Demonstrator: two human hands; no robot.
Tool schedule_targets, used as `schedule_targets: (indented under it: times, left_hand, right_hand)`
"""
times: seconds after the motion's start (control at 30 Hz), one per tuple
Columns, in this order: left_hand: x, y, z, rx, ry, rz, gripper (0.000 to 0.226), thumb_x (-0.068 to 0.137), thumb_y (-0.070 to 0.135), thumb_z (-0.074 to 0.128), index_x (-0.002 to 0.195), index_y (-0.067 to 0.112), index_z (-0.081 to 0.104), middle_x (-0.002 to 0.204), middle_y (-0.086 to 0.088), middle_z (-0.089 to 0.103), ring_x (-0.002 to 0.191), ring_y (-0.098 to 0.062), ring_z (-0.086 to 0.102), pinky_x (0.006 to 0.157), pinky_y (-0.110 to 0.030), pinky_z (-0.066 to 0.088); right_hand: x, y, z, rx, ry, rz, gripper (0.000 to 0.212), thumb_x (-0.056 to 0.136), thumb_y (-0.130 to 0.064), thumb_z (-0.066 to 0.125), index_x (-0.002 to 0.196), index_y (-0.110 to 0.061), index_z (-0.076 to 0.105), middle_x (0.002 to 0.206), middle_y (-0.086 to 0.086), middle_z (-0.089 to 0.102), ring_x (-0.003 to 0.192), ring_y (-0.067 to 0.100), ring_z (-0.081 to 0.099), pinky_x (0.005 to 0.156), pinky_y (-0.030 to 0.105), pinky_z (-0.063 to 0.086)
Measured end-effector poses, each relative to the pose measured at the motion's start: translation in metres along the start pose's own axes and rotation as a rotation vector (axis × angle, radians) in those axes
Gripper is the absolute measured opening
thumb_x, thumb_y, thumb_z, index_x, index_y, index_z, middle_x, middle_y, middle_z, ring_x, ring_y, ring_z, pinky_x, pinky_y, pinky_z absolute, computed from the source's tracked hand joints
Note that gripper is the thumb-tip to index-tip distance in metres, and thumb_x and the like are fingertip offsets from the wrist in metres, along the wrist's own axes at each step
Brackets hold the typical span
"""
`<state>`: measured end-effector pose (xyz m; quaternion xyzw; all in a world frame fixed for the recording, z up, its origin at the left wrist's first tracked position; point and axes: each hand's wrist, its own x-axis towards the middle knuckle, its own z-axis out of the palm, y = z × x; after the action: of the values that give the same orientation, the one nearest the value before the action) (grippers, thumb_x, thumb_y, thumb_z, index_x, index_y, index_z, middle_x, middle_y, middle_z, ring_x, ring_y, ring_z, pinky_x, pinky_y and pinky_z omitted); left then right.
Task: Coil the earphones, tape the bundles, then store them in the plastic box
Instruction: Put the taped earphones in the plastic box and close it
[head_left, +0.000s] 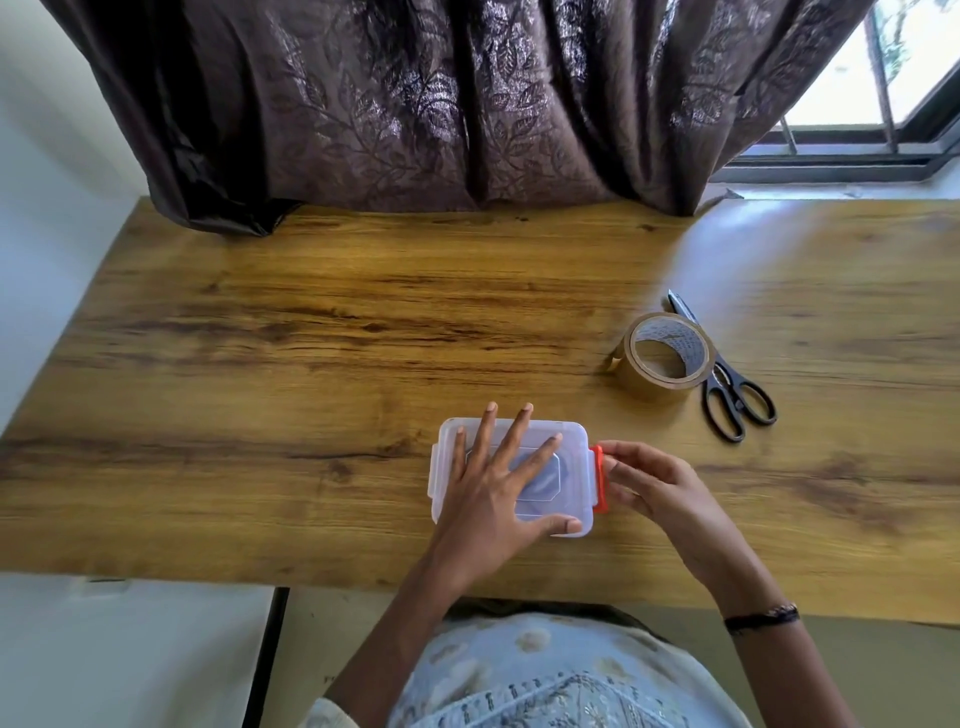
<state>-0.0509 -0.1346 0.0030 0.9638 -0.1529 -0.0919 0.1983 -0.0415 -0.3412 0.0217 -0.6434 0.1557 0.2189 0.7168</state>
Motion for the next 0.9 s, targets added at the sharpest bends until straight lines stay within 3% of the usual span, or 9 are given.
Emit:
schedule_targets:
  times: [0.1, 0.23, 0.37, 0.53, 0.67, 0.8, 0.9]
  left_hand:
    - [0.001, 0.001, -0.001, -0.003, -0.007, -0.003, 0.088, 0.067, 0.086, 0.03, 0.144, 0.049, 0.008, 0.155, 0.017, -0.019, 0.142, -0.017, -0.028, 0.114, -0.045, -0.018]
    - [0.0, 0.001, -0.001, -0.022, -0.002, -0.002, 0.087, 0.068, 0.084, 0.033, 0.144, 0.049, 0.007, 0.155, 0.017, -0.018, 0.142, -0.016, -0.028, 0.114, -0.045, -0.018]
    - [0.0, 0.0, 0.0, -0.004, 0.003, 0.007, 0.084, 0.071, 0.081, 0.032, 0.144, 0.049, 0.006, 0.155, 0.017, -0.019, 0.142, -0.017, -0.028, 0.113, -0.044, -0.018]
    - [0.0, -0.001, 0.003, -0.016, 0.012, 0.011, 0.083, 0.071, 0.08, 0.033, 0.145, 0.048, 0.008, 0.157, 0.016, -0.015, 0.143, -0.018, -0.026, 0.115, -0.048, -0.014]
    - [0.001, -0.002, 0.005, -0.013, 0.023, 0.012, 0.084, 0.071, 0.081, 0.032, 0.145, 0.048, 0.009, 0.157, 0.015, -0.014, 0.144, -0.019, -0.024, 0.116, -0.049, -0.012]
    - [0.0, -0.002, 0.004, -0.013, 0.01, 0.014, 0.085, 0.07, 0.081, 0.03, 0.145, 0.047, 0.01, 0.158, 0.014, -0.013, 0.144, -0.019, -0.024, 0.117, -0.052, -0.009]
    - [0.0, -0.001, 0.002, -0.039, 0.028, 0.033, 0.085, 0.072, 0.079, 0.03, 0.147, 0.045, 0.011, 0.158, 0.013, -0.014, 0.144, -0.018, -0.025, 0.118, -0.052, -0.007]
  right_hand:
    - [-0.005, 0.002, 0.004, -0.023, 0.05, -0.026, 0.02, 0.09, -0.008, 0.063, 0.109, -0.008, 0.068, 0.107, 0.012, 0.073, 0.097, 0.019, 0.067, 0.081, 0.024, 0.057]
    - [-0.008, 0.005, 0.015, -0.159, 0.201, -0.061, 0.023, 0.079, -0.017, 0.077, 0.101, -0.019, 0.071, 0.094, 0.0, 0.075, 0.087, 0.013, 0.07, 0.066, 0.016, 0.053]
    - [-0.012, 0.01, 0.03, -0.444, 0.375, -0.173, 0.037, 0.065, -0.024, 0.088, 0.097, -0.025, 0.068, 0.088, -0.011, 0.07, 0.081, 0.003, 0.068, 0.067, 0.01, 0.052]
    - [-0.016, 0.009, 0.036, -0.691, 0.451, -0.371, 0.034, 0.065, -0.024, 0.088, 0.095, -0.017, 0.074, 0.081, -0.006, 0.066, 0.072, -0.001, 0.063, 0.064, 0.009, 0.049]
    - [-0.014, 0.01, 0.04, -0.812, 0.487, -0.442, 0.013, 0.073, -0.017, 0.083, 0.084, -0.012, 0.077, 0.073, 0.0, 0.065, 0.065, 0.013, 0.066, 0.061, 0.037, 0.055]
    - [-0.014, 0.012, 0.041, -0.863, 0.483, -0.459, 0.01, 0.075, -0.018, 0.081, 0.083, -0.013, 0.077, 0.071, -0.001, 0.063, 0.065, 0.018, 0.066, 0.059, 0.038, 0.054]
    - [-0.015, 0.01, 0.042, -0.936, 0.482, -0.44, 0.024, 0.075, -0.023, 0.082, 0.095, -0.011, 0.075, 0.08, 0.001, 0.063, 0.074, 0.02, 0.067, 0.063, 0.034, 0.054]
